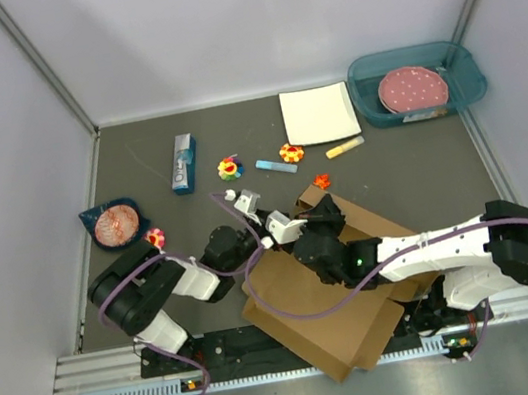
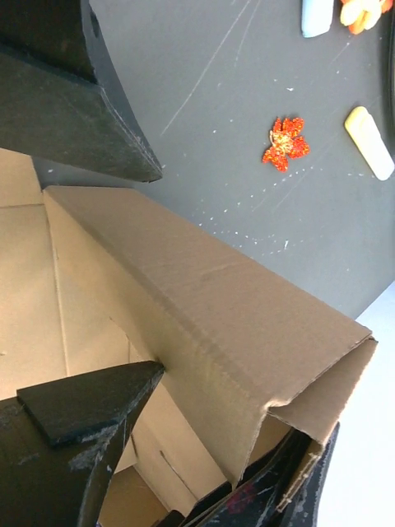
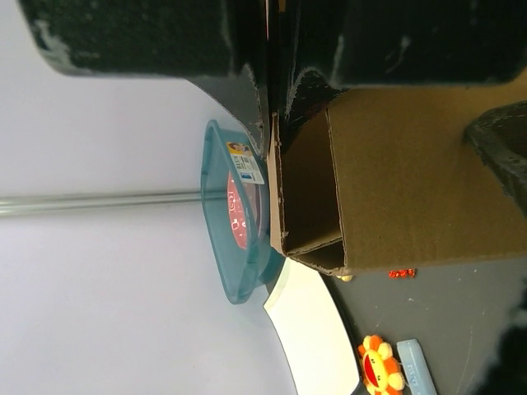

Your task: Fold the paper box

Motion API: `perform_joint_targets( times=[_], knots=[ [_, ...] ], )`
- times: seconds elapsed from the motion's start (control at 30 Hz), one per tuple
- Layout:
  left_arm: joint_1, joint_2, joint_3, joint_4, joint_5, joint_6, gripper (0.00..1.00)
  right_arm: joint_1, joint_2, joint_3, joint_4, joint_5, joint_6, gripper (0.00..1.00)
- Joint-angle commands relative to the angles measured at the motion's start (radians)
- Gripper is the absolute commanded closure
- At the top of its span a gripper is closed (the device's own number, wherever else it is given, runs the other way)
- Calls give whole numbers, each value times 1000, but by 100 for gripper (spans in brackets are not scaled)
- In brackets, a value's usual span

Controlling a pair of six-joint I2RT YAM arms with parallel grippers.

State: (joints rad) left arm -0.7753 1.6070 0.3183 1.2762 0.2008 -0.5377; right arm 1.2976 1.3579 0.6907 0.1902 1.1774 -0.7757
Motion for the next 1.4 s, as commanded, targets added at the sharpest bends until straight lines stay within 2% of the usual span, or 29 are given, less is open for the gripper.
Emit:
perform_joint_targets(
  times=[0.0,0.03,0.07,0.13,0.3,0.4,0.6,0.63,0.67,0.77,1.0,1.17,1.23,1.37],
  knots=[
    [-1,54,74,81,-74,51,9,31,50,1,-67,-157,141,100],
    [-2,73,79,95,-70,51,13,32,50,1,-69,-159,142,100],
    [-1,82,82,113,-67,54,21,32,50,1,-72,-160,145,100],
    [-1,106,87,161,-64,61,31,31,50,0,-78,-159,147,100],
    [-2,126,91,184,-72,81,71,31,46,1,-89,-159,158,100],
    [-2,128,93,181,-72,93,79,32,44,6,-98,-157,164,100],
    [-2,122,97,166,-64,110,85,31,35,27,-115,-127,170,100],
    [-4,117,99,158,-63,110,84,32,26,32,-124,-127,176,100],
    [-2,113,102,149,-61,113,77,31,20,36,-133,-130,187,100],
    [-2,99,113,101,-66,104,36,32,7,39,-141,-147,193,100],
    [-1,62,94,114,-72,123,15,32,15,44,-158,-154,204,100],
    [5,27,96,89,-44,142,6,31,12,43,-163,-159,211,100],
    [17,16,97,91,-23,102,2,31,12,41,-164,-160,216,100],
    [105,42,134,78,103,-65,1,32,12,41,-166,-163,217,100]
  ],
)
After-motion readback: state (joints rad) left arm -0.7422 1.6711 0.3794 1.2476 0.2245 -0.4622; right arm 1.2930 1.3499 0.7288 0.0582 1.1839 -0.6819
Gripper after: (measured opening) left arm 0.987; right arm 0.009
